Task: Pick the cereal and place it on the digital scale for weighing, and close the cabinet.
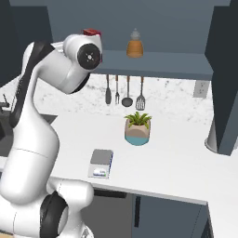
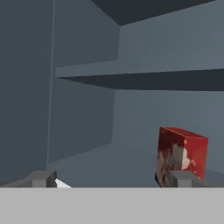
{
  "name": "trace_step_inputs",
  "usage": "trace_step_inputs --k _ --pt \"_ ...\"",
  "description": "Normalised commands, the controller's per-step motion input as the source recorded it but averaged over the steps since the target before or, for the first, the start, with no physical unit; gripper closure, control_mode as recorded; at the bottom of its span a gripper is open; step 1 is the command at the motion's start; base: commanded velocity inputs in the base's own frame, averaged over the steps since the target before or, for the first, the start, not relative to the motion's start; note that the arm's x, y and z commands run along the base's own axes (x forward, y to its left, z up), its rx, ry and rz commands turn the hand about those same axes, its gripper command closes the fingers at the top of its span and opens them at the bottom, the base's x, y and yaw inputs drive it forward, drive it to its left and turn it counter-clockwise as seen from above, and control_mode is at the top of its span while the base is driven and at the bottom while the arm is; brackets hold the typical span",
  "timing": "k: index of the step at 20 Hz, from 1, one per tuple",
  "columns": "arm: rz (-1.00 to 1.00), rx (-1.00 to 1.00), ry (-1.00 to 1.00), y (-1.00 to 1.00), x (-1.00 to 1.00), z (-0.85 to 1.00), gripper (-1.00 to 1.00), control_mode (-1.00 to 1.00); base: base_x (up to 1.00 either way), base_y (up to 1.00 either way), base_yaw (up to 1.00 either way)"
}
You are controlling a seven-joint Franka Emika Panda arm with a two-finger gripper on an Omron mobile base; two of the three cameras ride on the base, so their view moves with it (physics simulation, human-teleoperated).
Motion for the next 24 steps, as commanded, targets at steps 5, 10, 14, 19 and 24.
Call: trace_step_inputs --k 5,10,14,19,24 --pt "0.00 0.00 0.00 -0.08 0.11 0.00 -1.00 -1.00 0.00 0.00 0.00" --pt "0.00 0.00 0.05 -0.21 0.19 0.00 -1.00 -1.00 0.00 0.00 0.00" --pt "0.00 0.00 0.09 -0.25 0.45 0.00 -1.00 -1.00 0.00 0.00 0.00" --pt "0.00 0.00 0.08 -0.32 0.53 0.00 -1.00 -1.00 0.00 0.00 0.00" --pt "0.00 0.00 0.04 -0.16 0.48 0.00 -1.00 -1.00 0.00 0.00 0.00"
